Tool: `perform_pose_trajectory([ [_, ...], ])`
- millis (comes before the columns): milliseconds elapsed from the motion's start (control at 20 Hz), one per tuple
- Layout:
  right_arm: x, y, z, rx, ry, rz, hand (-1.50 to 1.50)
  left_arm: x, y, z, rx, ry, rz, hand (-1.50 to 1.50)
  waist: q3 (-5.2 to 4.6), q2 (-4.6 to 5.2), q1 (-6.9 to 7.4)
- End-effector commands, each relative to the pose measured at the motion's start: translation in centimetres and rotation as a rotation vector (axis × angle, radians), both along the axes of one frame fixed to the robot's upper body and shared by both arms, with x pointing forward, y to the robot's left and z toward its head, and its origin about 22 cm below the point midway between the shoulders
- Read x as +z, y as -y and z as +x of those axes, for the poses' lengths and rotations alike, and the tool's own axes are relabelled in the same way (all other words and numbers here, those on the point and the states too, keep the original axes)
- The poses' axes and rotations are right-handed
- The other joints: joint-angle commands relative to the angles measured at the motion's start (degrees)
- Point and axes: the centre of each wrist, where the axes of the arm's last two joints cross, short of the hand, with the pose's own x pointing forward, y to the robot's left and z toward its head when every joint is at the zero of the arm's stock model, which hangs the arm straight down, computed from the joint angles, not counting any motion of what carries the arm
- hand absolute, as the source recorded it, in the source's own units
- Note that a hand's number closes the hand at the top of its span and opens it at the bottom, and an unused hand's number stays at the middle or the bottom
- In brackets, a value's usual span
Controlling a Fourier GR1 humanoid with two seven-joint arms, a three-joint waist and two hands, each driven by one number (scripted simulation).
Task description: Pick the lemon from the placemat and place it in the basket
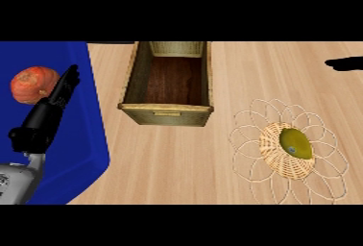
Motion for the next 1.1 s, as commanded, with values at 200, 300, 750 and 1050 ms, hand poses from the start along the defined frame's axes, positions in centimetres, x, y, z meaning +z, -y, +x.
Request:
perform_pose_trajectory([
  [200,-4.8,-1.1,2.0,0.08,-0.057,-0.08,-1.5,0.3,0.0,0.0,-0.003,0.01,0.012,0.0,0.02,-0.18,-0.68],
  [300,-6.0,-1.2,1.9,0.086,-0.039,-0.075,-1.5,0.8,-0.8,0.5,0.017,0.004,0.005,0.0,0.01,-0.24,-1.07],
  [750,-10.7,-1.9,2.8,0.123,-0.083,-0.25,-1.5,0.6,1.1,0.7,0.014,-0.002,0.001,0.0,-0.01,-0.29,-1.11],
  [1050,-13.7,-2.3,5.1,0.107,-0.054,-0.24,-1.5,-0.9,-0.2,-0.7,-0.006,0.013,0.021,0.0,-0.03,-0.17,-0.45],
])
